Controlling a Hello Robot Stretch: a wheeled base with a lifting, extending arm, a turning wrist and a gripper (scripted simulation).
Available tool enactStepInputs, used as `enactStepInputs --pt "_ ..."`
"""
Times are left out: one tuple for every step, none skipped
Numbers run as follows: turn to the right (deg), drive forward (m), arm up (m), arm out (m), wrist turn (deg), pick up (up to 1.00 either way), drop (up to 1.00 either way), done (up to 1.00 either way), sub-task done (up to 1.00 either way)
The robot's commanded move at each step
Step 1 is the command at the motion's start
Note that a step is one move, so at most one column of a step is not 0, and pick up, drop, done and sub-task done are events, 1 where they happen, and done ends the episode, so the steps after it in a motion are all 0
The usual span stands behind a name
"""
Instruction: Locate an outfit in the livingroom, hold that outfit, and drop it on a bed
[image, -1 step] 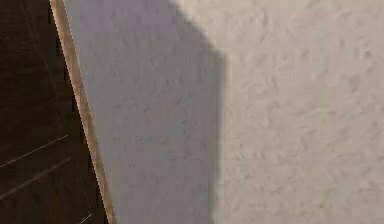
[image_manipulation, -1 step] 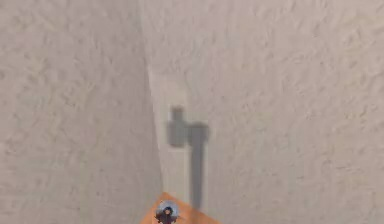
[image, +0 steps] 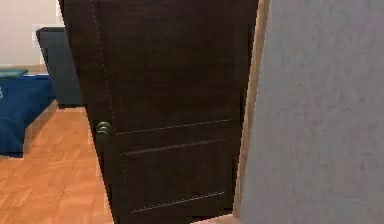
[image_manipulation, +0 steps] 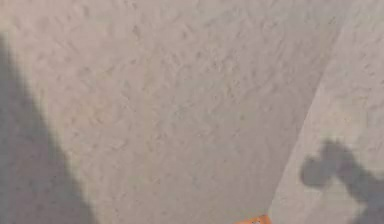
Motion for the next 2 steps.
enactStepInputs --pt "-45.0 0.00 0.00 0.00 0.0 0.00 0.00 0.00 0.00" --pt "-45.0 0.00 0.00 0.00 0.0 0.00 0.00 0.00 0.00"
